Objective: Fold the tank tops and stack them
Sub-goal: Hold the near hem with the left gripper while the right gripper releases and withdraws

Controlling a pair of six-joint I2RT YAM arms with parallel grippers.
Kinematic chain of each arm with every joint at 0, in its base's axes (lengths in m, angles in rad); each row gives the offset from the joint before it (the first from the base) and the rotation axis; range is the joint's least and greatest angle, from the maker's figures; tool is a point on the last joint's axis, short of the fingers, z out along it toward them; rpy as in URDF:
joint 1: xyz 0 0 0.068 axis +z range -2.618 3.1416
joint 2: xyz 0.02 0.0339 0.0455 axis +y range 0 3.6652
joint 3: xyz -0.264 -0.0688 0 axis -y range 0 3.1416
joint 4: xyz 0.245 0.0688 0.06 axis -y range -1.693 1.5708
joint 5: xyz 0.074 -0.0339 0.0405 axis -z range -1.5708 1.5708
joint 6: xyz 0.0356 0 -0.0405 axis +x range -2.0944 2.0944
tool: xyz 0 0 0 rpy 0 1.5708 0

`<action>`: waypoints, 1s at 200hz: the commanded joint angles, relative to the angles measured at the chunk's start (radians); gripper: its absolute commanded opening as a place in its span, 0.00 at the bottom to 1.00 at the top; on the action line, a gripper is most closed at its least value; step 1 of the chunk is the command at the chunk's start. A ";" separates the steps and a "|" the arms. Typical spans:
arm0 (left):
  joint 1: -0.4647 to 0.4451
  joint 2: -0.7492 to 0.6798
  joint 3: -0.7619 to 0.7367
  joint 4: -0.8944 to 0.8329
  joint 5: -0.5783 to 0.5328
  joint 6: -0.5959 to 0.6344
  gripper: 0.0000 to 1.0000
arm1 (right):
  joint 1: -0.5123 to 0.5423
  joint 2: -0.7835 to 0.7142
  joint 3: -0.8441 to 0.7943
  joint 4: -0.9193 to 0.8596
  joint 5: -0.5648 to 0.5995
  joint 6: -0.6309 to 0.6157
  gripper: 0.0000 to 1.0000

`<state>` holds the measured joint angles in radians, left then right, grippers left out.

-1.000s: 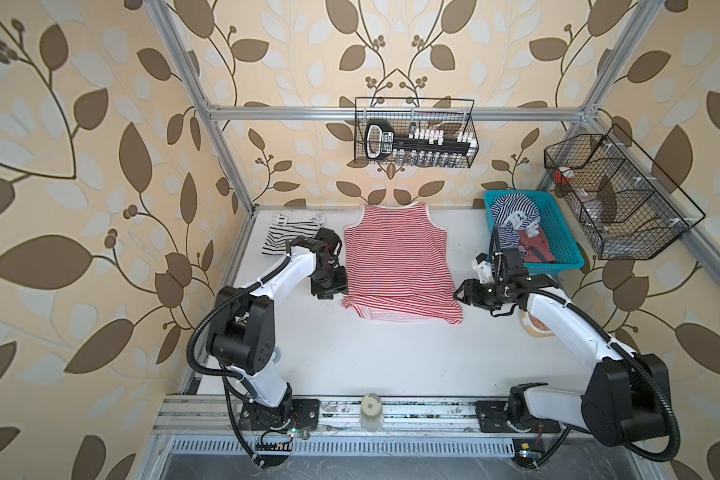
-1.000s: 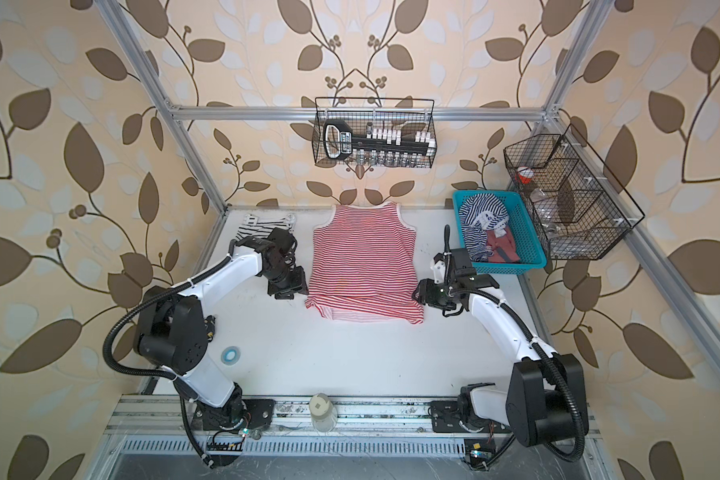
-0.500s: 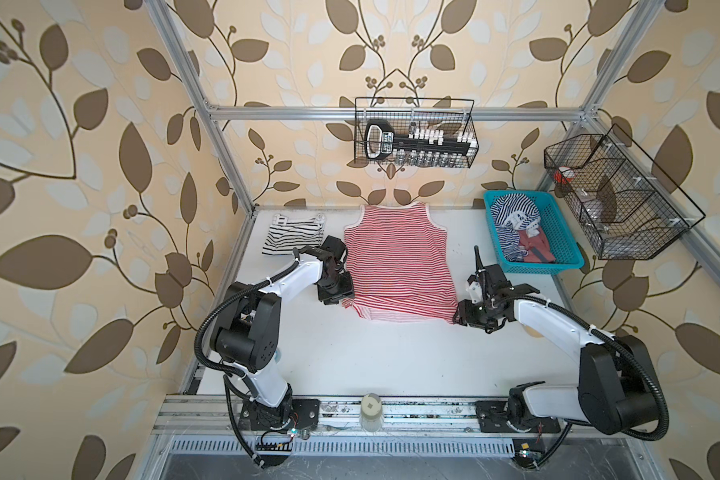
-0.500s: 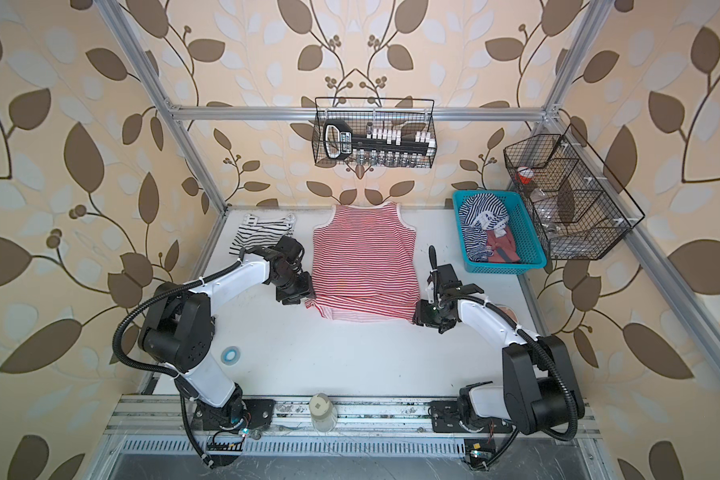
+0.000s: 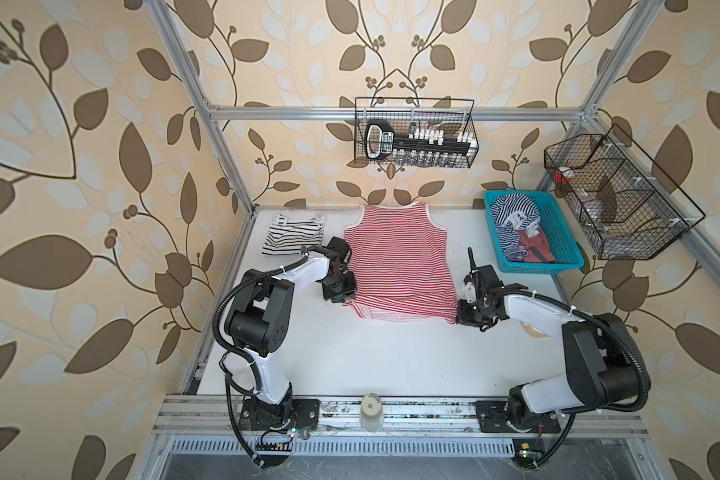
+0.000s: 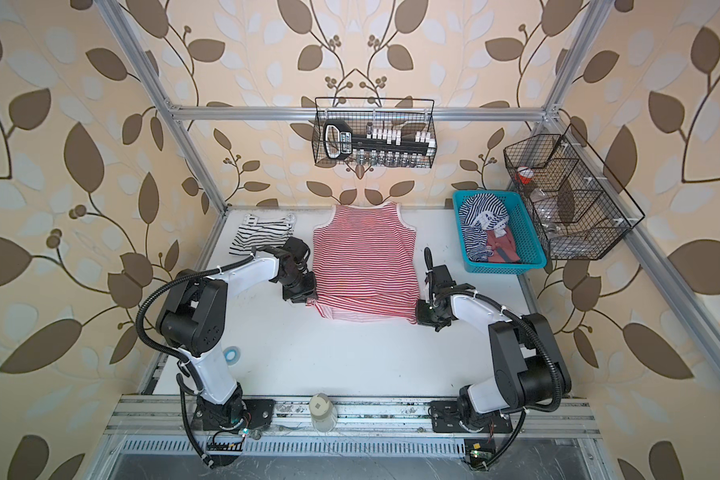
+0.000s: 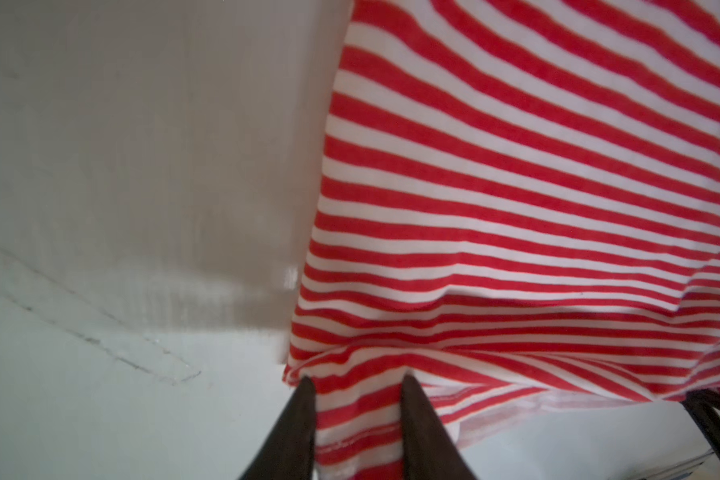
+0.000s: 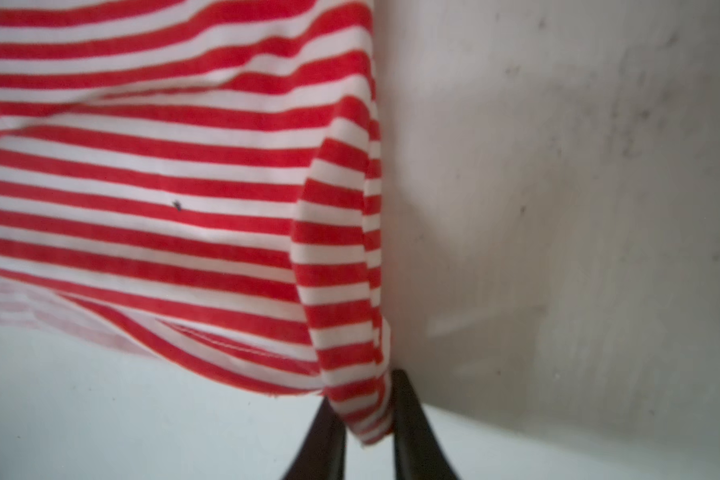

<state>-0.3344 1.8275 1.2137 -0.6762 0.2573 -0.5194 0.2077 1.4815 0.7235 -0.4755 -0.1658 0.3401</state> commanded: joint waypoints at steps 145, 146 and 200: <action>0.055 0.090 0.324 -0.353 -0.038 0.171 0.00 | -0.227 -0.021 0.292 -0.346 -0.251 -0.067 0.00; 0.056 0.092 0.324 -0.354 -0.038 0.174 0.00 | -0.228 -0.019 0.294 -0.347 -0.251 -0.067 0.00; 0.101 0.175 0.353 -0.396 -0.062 0.206 0.00 | -0.334 0.094 0.354 -0.383 -0.307 -0.099 0.00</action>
<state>-0.2707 1.9835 1.5345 -0.9909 0.2657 -0.3538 -0.0757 1.5372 1.0313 -0.8021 -0.4789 0.2813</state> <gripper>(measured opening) 0.052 0.050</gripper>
